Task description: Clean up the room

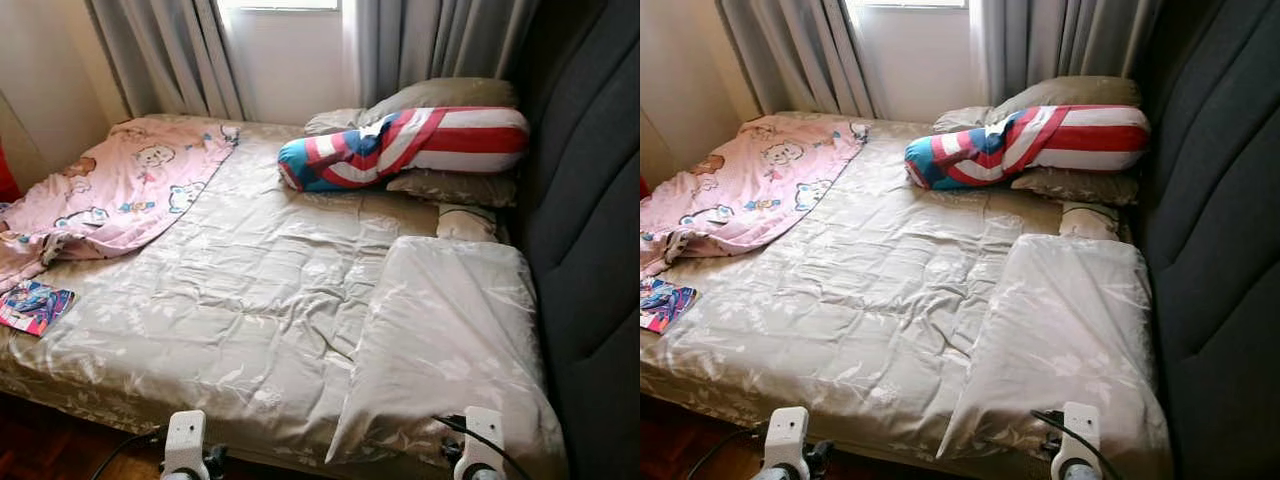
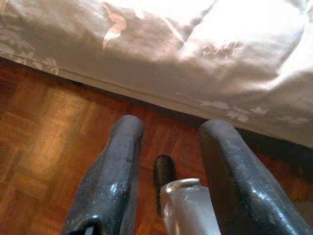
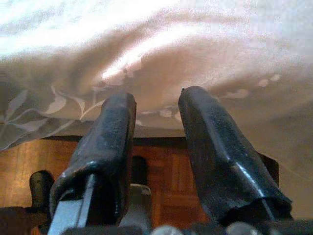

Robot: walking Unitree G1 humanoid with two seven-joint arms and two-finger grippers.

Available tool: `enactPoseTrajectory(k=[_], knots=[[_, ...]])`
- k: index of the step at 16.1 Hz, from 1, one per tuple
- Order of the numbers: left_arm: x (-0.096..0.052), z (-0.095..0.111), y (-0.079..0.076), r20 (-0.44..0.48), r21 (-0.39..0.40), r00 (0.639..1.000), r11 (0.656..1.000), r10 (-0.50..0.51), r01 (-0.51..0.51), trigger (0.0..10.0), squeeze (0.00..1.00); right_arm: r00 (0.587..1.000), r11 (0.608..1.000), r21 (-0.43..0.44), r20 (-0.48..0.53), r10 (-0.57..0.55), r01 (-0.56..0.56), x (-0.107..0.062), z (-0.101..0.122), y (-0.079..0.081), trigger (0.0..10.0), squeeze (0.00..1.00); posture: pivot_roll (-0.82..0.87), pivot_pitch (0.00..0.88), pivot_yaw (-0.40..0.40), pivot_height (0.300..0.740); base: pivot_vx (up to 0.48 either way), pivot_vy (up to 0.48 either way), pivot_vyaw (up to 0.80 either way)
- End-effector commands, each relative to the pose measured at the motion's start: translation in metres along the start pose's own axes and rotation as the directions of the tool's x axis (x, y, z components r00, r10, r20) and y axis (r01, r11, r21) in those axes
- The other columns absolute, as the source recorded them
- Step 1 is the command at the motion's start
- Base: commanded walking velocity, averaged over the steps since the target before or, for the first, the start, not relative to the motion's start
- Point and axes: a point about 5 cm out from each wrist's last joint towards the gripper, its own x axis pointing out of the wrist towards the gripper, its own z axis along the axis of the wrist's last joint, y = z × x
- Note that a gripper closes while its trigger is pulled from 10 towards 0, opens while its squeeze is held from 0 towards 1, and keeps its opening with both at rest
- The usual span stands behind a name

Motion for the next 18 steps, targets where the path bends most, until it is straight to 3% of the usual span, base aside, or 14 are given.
enactPoseTrajectory(k=[1, 5, 8, 15, 18], knots=[[-0.003, -0.011, 0.006, -0.049, 0.009, 0.999, 1.000, 0.010, -0.009, 10.0, 0.00, 1.000, 1.000, -0.011, -0.019, 0.002, -0.002, -0.001, -0.004, 0.001, 10.0, 0.00, 0.01, 0.000, 0.017, 0.740, 0.000, 0.000, 0.00], [-0.007, -0.021, 0.011, -0.089, 0.033, 0.996, 0.999, 0.007, -0.004, 10.0, 0.00, 0.999, 0.999, -0.031, -0.035, 0.011, -0.012, -0.002, -0.010, 0.003, 10.0, 0.00, 0.00, 0.000, 0.018, 0.740, 0.000, 0.000, 0.00], [-0.004, -0.019, 0.001, -0.069, -0.015, 0.997, 0.999, 0.027, -0.028, 10.0, 0.00, 0.999, 0.999, -0.033, -0.052, 0.014, -0.016, -0.003, -0.015, 0.000, 10.0, 0.00, 0.00, 0.011, 0.018, 0.740, 0.000, 0.000, 0.00], [-0.005, -0.018, 0.003, -0.071, -0.042, 0.997, 0.999, 0.030, -0.033, 10.0, 0.00, 0.998, 0.999, -0.027, -0.064, 0.017, -0.019, -0.004, -0.018, -0.001, 10.0, 0.00, 0.00, 0.019, 0.019, 0.740, 0.000, 0.000, 0.00], [-0.004, -0.018, 0.003, -0.074, -0.027, 0.997, 0.999, 0.025, -0.027, 10.0, 0.00, 0.998, 0.999, -0.026, -0.067, 0.023, -0.025, -0.004, -0.019, 0.001, 10.0, 0.00, 0.00, 0.019, 0.022, 0.740, 0.000, 0.300, 0.00]])
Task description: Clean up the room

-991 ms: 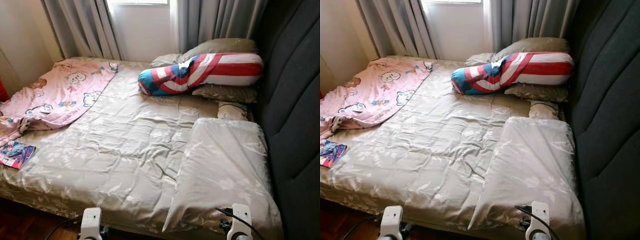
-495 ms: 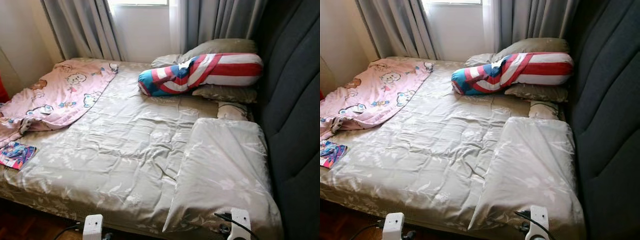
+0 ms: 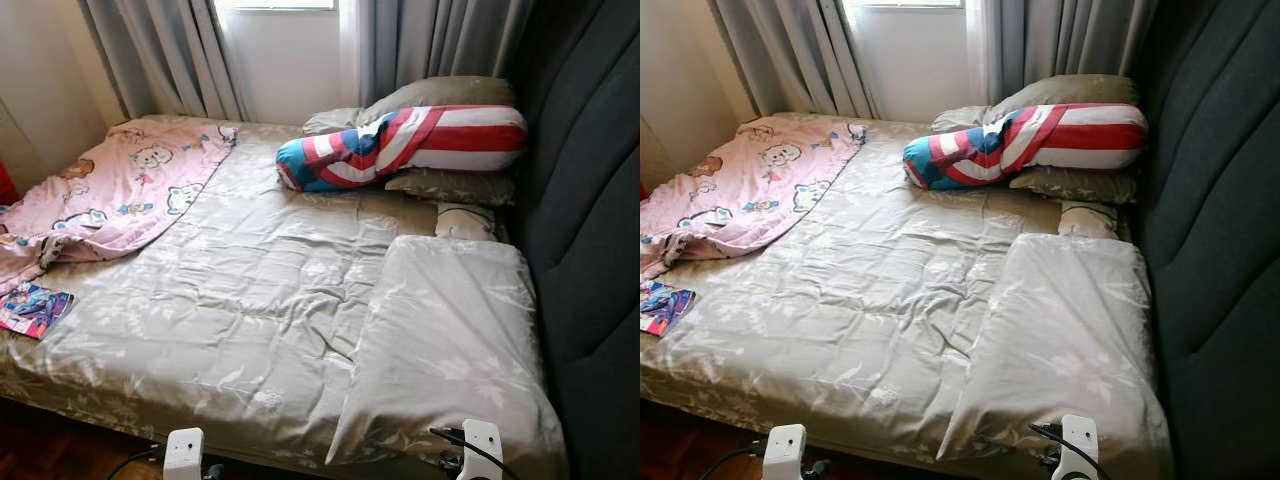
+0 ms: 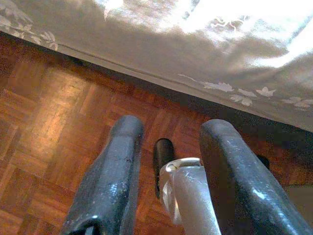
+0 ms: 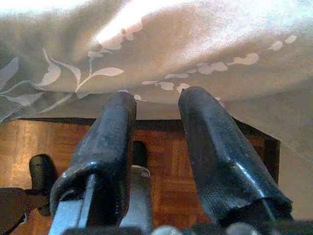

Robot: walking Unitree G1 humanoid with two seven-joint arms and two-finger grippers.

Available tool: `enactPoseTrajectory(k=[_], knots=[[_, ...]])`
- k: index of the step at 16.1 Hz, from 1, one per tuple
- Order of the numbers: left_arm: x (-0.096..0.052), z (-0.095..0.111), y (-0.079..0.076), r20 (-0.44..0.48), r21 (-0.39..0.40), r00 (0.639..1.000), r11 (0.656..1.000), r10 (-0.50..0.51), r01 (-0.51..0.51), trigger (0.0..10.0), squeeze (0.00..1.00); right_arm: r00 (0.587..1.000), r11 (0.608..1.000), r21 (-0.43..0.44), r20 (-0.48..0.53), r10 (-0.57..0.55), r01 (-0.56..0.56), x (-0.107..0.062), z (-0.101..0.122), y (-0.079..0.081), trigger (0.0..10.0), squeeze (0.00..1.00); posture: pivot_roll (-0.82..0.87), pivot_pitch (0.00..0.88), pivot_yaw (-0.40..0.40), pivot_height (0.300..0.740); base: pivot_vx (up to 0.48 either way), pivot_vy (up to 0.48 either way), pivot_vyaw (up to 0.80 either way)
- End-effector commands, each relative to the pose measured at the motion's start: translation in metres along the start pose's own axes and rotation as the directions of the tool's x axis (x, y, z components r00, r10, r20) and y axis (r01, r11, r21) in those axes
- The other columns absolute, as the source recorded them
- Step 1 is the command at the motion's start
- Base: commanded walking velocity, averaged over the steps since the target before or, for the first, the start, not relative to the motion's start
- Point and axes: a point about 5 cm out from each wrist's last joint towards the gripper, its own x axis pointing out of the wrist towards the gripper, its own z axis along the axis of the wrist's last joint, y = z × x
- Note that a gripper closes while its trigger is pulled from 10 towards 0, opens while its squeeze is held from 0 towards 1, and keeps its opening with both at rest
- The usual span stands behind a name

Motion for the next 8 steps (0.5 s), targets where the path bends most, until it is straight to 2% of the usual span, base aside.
enactPoseTrajectory(k=[1, 5, 8], knots=[[-0.0002, 0.0000, 0.0051, -0.015, 0.009, 1.000, 1.000, 0.011, -0.011, 10.0, 0.00, 1.000, 1.000, -0.010, -0.016, 0.013, -0.013, -0.0004, -0.0036, 0.0032, 10.0, 0.00, 0.00, 0.019, 0.023, 0.740, 0.000, 0.315, 0.00], [-0.0003, -0.0005, 0.0050, -0.017, 0.010, 1.000, 1.000, 0.010, -0.010, 10.0, 0.00, 1.000, 1.000, -0.013, -0.024, 0.014, -0.014, -0.0010, -0.0065, 0.0036, 10.0, 0.00, 0.00, 0.016, 0.024, 0.740, 0.000, 0.327, 0.00], [-0.0005, -0.0010, 0.0054, -0.018, 0.007, 1.000, 1.000, 0.011, -0.011, 10.0, 0.00, 0.999, 1.000, -0.017, -0.031, 0.015, -0.015, -0.0016, -0.0090, 0.0036, 10.0, 0.00, 0.00, 0.013, 0.024, 0.740, 0.000, 0.480, 0.00]])
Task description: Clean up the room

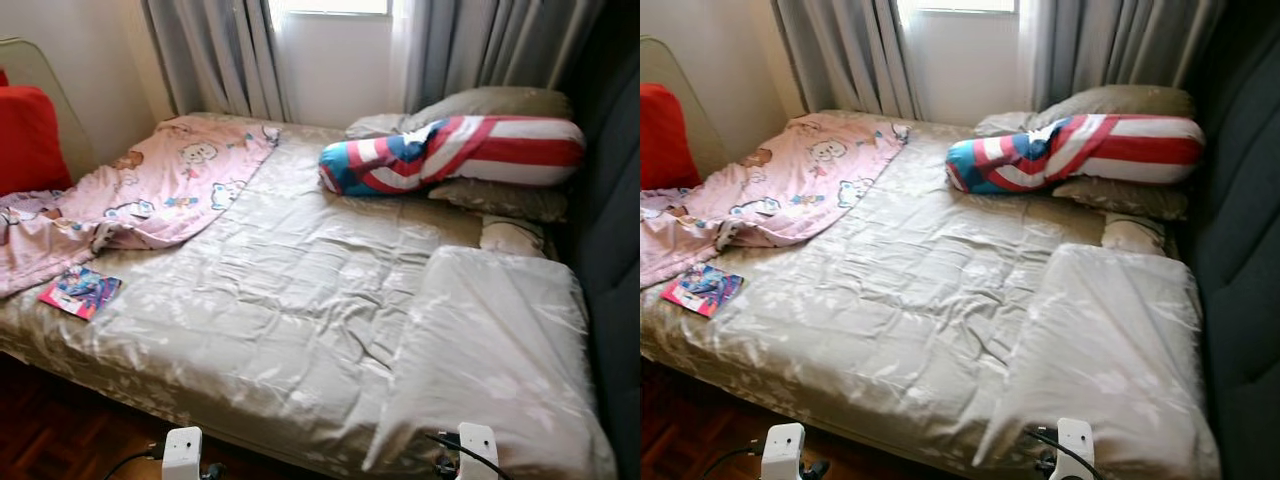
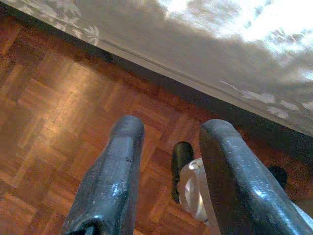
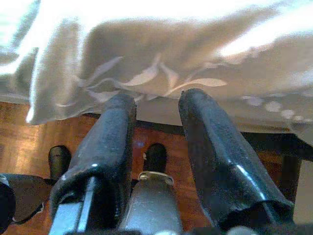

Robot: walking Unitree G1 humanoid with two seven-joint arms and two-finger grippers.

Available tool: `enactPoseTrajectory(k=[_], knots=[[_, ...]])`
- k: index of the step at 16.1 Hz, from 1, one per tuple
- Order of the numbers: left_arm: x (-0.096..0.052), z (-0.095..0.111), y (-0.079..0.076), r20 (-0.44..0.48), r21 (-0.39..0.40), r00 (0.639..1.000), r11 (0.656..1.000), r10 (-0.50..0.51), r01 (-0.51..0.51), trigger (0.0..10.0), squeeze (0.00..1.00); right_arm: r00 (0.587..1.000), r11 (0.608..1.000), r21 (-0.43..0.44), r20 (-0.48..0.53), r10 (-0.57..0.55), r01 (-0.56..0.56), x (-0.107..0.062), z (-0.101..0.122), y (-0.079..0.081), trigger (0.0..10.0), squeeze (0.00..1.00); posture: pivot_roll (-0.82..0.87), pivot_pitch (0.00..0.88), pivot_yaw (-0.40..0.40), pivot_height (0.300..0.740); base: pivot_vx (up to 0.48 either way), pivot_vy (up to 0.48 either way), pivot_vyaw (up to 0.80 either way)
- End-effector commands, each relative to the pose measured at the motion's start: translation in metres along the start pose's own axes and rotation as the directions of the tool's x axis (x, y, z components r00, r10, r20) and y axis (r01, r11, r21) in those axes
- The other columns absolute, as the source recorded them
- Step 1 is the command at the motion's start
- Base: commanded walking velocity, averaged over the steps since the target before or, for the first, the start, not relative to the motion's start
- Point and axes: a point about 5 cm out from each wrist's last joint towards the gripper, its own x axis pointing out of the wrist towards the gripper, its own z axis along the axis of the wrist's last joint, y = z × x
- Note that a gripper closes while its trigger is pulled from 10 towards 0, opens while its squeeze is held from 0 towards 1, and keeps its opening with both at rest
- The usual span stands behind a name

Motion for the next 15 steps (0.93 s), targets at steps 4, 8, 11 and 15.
enactPoseTrajectory(k=[4, 8, 11, 15], knots=[[-0.0009, -0.0035, 0.0037, -0.022, 0.007, 1.000, 1.000, 0.007, -0.007, 10.0, 0.00, 1.000, 1.000, -0.009, -0.018, 0.014, -0.014, -0.0007, -0.0047, 0.0029, 10.0, 0.00, 0.00, 0.000, 0.022, 0.740, 0.000, 0.480, 0.00], [-0.0012, -0.0044, 0.0036, -0.023, -0.010, 1.000, 1.000, 0.011, -0.011, 10.0, 0.00, 1.000, 1.000, -0.018, -0.025, 0.016, -0.016, -0.0010, -0.0064, 0.0026, 10.0, 0.00, 0.00, 0.000, 0.023, 0.740, 0.000, 0.480, 0.00], [-0.0015, -0.0049, 0.0053, -0.023, -0.014, 1.000, 1.000, 0.015, -0.015, 10.0, 0.00, 0.999, 1.000, -0.016, -0.029, 0.021, -0.022, -0.0013, -0.0081, 0.0047, 10.0, 0.00, 0.01, 0.000, 0.027, 0.740, 0.000, 0.480, 0.00], [-0.0017, -0.0047, 0.0071, -0.023, -0.013, 1.000, 1.000, 0.018, -0.018, 10.0, 0.00, 0.999, 1.000, -0.007, -0.026, 0.025, -0.025, -0.0011, -0.0075, 0.0072, 10.0, 0.00, 0.01, 0.000, 0.033, 0.740, 0.000, 0.480, 0.00]])
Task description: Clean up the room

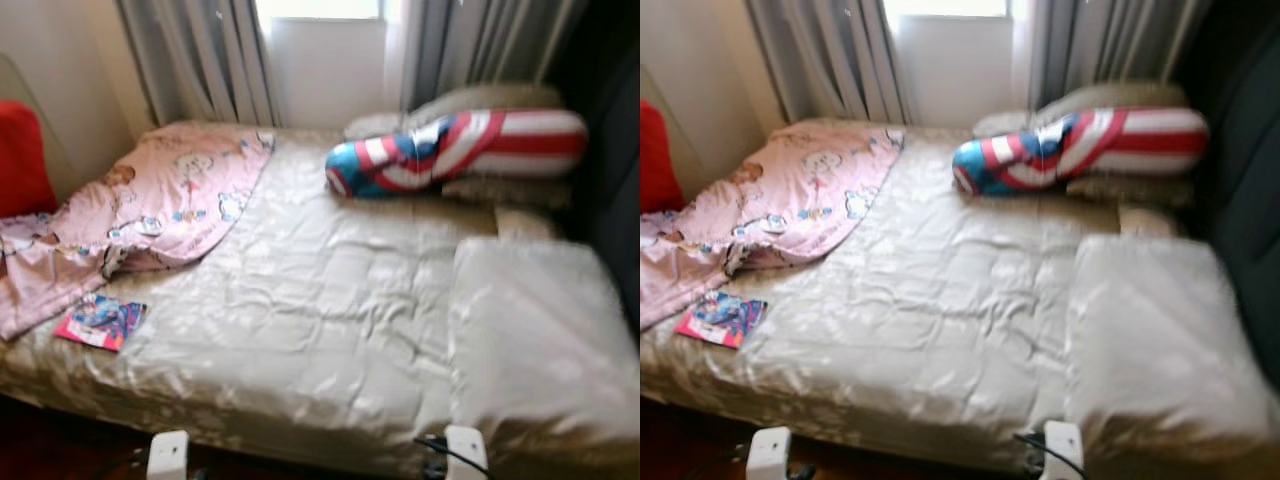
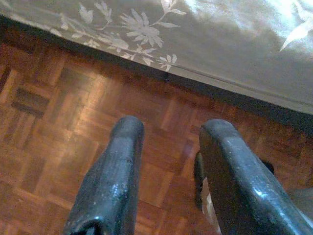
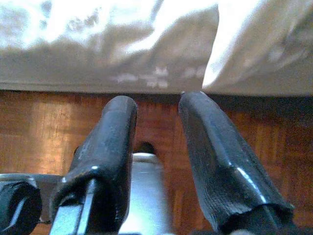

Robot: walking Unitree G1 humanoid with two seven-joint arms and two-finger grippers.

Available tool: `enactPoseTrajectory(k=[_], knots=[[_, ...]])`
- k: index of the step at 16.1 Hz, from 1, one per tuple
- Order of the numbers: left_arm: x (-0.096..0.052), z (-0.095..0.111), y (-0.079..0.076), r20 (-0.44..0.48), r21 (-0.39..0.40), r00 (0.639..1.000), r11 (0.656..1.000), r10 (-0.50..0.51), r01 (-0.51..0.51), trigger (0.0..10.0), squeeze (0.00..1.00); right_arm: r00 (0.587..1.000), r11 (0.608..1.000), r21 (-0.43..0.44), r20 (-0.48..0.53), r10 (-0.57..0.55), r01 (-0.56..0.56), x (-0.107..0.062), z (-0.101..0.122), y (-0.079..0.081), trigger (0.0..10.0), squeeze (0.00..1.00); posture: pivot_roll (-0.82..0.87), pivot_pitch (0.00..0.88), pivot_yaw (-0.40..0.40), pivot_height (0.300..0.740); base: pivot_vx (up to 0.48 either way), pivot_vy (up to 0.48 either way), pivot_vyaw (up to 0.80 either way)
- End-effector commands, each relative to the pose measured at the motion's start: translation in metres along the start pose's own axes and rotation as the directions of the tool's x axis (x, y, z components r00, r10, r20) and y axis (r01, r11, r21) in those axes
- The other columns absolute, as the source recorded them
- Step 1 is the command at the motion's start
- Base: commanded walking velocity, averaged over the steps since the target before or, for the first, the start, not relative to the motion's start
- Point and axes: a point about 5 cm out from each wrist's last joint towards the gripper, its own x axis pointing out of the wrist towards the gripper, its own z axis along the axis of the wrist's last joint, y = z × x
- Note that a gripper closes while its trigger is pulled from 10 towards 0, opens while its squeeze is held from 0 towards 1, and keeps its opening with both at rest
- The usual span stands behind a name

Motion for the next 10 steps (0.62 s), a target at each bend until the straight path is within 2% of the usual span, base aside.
enactPoseTrajectory(k=[1, 10], knots=[[-0.0004, -0.0011, 0.0018, -0.007, 0.002, 1.000, 1.000, 0.005, -0.005, 10.0, 0.00, 1.000, 1.000, 0.003, -0.007, -0.001, 0.001, -0.0004, -0.0022, 0.0007, 10.0, 0.00, 0.01, 0.000, 0.034, 0.740, 0.000, 0.480, 0.00], [-0.0001, -0.0004, 0.0014, -0.005, -0.009, 1.000, 1.000, 0.005, -0.005, 10.0, 0.00, 1.000, 1.000, 0.010, -0.002, -0.004, 0.004, -0.0003, -0.0017, 0.0015, 10.0, 0.00, 0.02, 0.012, 0.029, 0.740, 0.000, 0.480, 0.00]])
